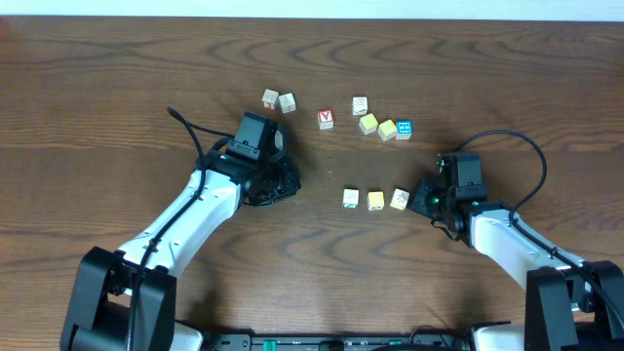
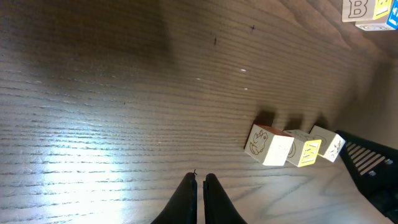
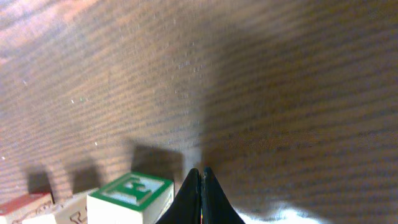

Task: Lift 3 blocks
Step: 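Move the right gripper to the green-bordered block at the row's right end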

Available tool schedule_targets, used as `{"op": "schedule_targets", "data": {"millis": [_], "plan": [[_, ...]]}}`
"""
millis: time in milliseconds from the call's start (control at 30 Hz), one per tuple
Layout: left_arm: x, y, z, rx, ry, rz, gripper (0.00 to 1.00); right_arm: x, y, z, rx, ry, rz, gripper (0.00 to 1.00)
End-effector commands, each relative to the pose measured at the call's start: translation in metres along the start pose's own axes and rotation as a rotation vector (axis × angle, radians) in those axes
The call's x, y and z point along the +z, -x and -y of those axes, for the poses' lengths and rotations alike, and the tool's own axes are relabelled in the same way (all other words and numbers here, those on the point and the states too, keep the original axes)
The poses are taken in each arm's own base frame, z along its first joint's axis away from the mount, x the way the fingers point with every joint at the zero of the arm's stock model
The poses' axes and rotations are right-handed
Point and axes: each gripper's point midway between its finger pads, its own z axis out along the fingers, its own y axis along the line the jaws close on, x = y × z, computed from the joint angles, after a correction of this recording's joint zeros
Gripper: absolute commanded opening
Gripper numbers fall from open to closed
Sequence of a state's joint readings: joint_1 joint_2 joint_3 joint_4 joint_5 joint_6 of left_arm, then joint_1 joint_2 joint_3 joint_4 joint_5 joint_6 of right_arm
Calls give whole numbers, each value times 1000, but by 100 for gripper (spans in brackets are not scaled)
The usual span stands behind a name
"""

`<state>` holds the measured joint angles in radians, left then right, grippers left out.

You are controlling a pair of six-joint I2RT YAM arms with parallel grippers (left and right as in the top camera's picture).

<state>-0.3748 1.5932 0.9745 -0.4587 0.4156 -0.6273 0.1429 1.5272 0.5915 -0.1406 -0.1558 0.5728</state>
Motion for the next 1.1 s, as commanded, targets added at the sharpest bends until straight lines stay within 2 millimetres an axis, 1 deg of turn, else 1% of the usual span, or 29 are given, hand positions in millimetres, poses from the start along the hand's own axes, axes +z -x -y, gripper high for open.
{"op": "schedule_targets", "data": {"millis": [0,267,500,1067], "plan": [[0,-1,-4,14,12,2,8,2,0,2,-10,-1,1,1],[0,-1,-4,14,12,2,7,2,-4,-11,-33,44,-11,1],[0,-1,-4,14,12,2,7,4,-10,-28,-80,76,-13,1],[0,-1,-4,13,12,1,7,3,-16,-35,-83,115,-42,1]]}}
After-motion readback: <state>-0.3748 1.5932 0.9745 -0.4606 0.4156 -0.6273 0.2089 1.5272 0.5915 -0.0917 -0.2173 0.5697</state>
